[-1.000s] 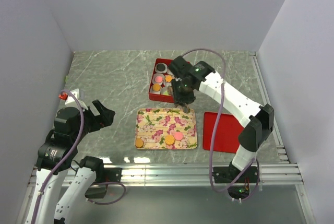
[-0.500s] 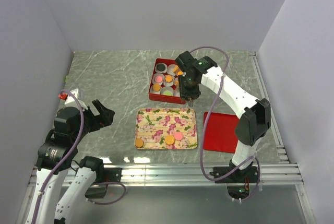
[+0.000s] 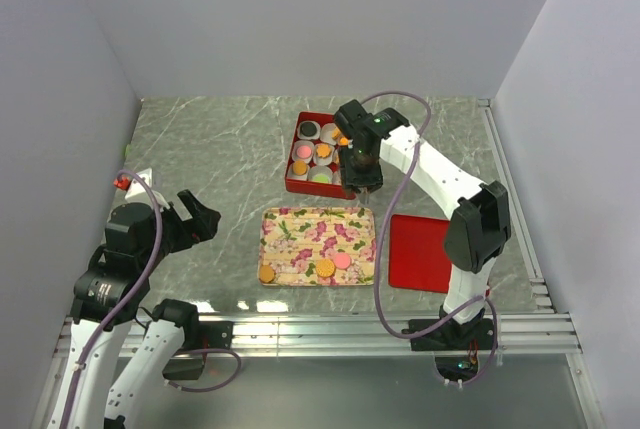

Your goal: Pack the cookies

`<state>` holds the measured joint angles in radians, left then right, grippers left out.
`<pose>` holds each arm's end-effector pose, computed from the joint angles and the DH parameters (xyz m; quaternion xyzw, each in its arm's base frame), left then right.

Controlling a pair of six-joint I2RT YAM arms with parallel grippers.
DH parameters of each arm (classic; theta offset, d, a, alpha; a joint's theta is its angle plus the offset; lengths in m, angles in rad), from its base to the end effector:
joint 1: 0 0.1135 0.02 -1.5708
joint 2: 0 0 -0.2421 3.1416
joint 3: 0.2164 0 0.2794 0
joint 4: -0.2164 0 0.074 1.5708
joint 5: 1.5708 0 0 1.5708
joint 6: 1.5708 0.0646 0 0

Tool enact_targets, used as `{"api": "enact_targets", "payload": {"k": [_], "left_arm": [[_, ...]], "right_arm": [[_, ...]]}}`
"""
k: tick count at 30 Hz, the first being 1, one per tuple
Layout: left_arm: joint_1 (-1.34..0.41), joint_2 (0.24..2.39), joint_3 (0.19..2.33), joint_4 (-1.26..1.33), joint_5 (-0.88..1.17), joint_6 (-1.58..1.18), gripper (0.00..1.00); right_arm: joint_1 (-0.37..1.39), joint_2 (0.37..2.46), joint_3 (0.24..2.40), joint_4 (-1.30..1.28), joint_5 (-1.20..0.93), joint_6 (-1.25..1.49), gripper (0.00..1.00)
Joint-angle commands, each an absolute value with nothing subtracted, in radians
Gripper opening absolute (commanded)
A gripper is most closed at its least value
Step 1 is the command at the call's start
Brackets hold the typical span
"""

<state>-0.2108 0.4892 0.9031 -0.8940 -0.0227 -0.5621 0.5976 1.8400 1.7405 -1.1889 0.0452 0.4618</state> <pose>0.1518 -0.0310 0.3279 -0.1552 0.8407 -0.1865 0.4841 0.3327 0.2229 0.2464 -0.0640 0.9877 0.0518 0.1327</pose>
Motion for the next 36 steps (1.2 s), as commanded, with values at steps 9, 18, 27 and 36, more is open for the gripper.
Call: {"api": "enact_targets", "payload": {"k": [9, 18, 27, 36], "left_arm": [[-0.218, 0.508, 0.897, -0.854, -0.008, -0.558, 0.96], [-0.227, 0.52, 0.896, -0.854, -0.008, -0.557, 0.96], [-0.229, 0.549, 0.894, -0.856, -0.008, -0.558, 0.97], [-0.213, 0.558, 0.899, -0.857, -0.008, -0.56, 0.99]], "right_arm": [[0.578, 1.845, 1.888, -1.227, 0.117, 0.436, 0.55], [0.417, 1.874, 1.942, -1.195, 0.132, 0.42, 0.55], [0.267, 2.065, 2.085, -1.173, 0.112, 0.387, 0.55], [0.184, 2.299, 2.24, -1.166, 0.077, 0.374, 0.55]]}}
